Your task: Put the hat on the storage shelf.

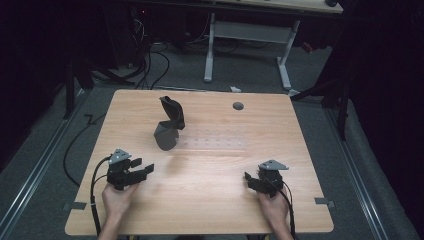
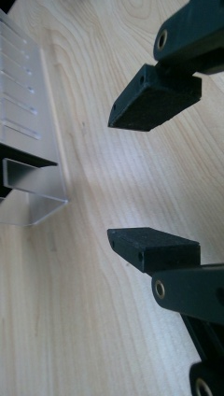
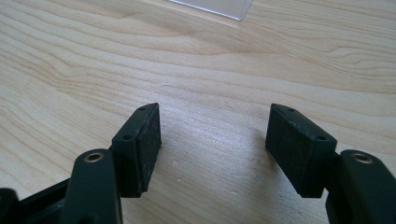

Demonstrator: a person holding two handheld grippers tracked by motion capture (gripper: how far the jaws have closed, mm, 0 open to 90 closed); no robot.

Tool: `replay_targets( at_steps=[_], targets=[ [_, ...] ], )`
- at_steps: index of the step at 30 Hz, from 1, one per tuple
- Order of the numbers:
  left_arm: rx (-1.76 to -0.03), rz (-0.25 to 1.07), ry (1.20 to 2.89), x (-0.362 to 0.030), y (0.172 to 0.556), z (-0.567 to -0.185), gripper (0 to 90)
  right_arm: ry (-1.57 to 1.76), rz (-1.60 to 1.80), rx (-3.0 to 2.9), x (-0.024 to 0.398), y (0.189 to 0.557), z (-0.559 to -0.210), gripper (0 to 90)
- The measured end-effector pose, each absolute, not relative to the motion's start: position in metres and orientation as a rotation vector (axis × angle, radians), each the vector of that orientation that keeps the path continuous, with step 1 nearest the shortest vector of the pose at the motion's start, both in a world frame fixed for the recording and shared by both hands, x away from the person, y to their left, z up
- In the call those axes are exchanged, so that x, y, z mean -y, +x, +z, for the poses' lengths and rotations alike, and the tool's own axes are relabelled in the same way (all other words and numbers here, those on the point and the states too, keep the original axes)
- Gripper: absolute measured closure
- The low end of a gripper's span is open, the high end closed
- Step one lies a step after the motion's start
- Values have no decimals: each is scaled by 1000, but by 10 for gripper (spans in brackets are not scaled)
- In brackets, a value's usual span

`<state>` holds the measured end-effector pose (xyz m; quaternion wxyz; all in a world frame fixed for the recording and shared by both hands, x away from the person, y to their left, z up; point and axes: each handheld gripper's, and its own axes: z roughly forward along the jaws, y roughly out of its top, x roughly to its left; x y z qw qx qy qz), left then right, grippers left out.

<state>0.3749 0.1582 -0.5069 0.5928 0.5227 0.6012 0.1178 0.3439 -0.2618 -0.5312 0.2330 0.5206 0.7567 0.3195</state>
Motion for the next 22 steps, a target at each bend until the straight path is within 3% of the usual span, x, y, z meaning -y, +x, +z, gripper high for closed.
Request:
replay_targets(
  at_steps=[17, 22],
  targets=[
    [-1381, 435, 1339, -140, 370, -545, 391, 1432, 878, -2079, 262, 344, -531, 359],
    [-1361, 456, 1382, -135, 368, -547, 320, 1431, 878, -2079, 262, 344, -531, 358]
  ],
)
